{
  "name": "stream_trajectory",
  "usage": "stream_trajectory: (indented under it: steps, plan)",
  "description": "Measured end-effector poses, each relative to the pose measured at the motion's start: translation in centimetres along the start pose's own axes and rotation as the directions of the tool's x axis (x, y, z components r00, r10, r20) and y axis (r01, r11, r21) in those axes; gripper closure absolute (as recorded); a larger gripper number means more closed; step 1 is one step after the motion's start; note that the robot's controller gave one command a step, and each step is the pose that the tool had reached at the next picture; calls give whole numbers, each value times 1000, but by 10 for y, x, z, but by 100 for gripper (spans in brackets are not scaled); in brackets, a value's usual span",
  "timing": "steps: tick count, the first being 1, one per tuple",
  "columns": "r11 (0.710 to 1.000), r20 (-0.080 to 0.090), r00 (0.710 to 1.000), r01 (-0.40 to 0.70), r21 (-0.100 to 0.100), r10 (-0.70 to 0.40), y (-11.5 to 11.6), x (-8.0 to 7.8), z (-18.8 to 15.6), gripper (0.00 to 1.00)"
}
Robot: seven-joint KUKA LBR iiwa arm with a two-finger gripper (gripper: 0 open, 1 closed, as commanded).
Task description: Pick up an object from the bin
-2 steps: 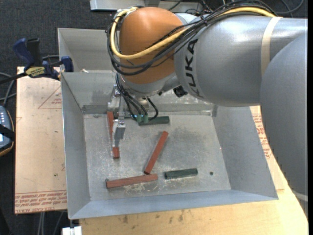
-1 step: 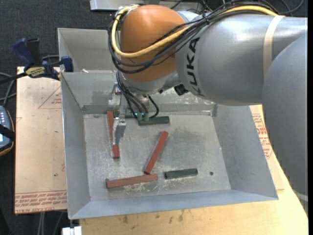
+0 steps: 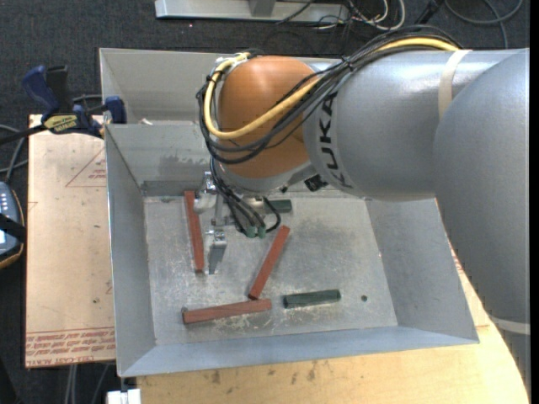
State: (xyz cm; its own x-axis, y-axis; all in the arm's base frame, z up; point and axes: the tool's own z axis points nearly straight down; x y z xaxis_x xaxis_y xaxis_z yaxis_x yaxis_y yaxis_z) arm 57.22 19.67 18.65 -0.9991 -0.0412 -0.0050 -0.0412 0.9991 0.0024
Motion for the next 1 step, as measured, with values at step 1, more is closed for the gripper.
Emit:
stream_trajectory:
  steps: [1]
  plan:
    - [1000,-5,1000,9,2,-9,-6,35,42,0]
